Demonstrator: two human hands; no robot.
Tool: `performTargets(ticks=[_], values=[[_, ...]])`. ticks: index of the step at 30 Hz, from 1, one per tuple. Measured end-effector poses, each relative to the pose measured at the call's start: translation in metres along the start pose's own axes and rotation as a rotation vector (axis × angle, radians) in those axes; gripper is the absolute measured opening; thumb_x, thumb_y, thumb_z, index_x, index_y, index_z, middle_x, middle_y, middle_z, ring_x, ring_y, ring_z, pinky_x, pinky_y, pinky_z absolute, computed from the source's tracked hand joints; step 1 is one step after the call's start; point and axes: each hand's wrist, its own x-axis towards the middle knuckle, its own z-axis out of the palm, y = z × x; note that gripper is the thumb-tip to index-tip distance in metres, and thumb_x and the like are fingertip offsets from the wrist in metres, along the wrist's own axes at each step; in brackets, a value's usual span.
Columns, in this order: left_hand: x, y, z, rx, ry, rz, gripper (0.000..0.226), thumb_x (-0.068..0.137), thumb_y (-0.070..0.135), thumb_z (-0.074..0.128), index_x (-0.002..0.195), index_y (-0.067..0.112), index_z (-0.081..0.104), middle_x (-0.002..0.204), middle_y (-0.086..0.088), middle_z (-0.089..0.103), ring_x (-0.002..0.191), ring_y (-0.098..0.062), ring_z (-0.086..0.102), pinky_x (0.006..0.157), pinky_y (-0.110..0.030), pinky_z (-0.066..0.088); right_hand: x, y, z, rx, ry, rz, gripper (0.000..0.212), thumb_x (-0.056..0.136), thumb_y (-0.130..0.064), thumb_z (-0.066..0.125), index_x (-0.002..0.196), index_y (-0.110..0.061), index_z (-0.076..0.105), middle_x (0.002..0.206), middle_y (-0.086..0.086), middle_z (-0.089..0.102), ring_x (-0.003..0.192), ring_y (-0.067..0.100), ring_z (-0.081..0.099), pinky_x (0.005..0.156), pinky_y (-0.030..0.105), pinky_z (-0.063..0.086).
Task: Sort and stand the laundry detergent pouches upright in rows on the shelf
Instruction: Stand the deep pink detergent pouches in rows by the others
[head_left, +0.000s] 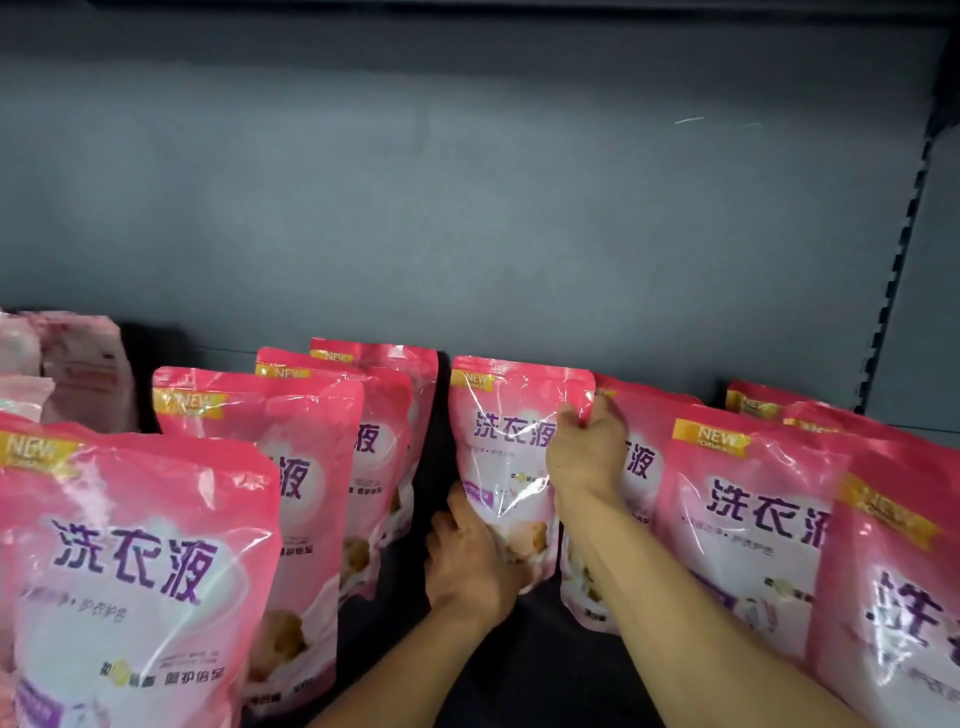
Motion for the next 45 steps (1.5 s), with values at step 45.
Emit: performTargets(ticks=[45], values=[[-0.062,0.005,-0.064,-0.195,-0.1,0.182,0.066,0.08,0.023,0.072,0.134,0.017,0.036,0.134,-0.004,0.041,0.12,-0.019,0.045,0.091,-0.022,0.039,-0.015,-0.071,-0.093,-1.234,0.03,-0.434,0.023,0.09,-0.008,0.044,0.09,-0.008,0.067,0.097,0.015,0.069,0.095,0.034,0.065,0.102,0.038,0.031]])
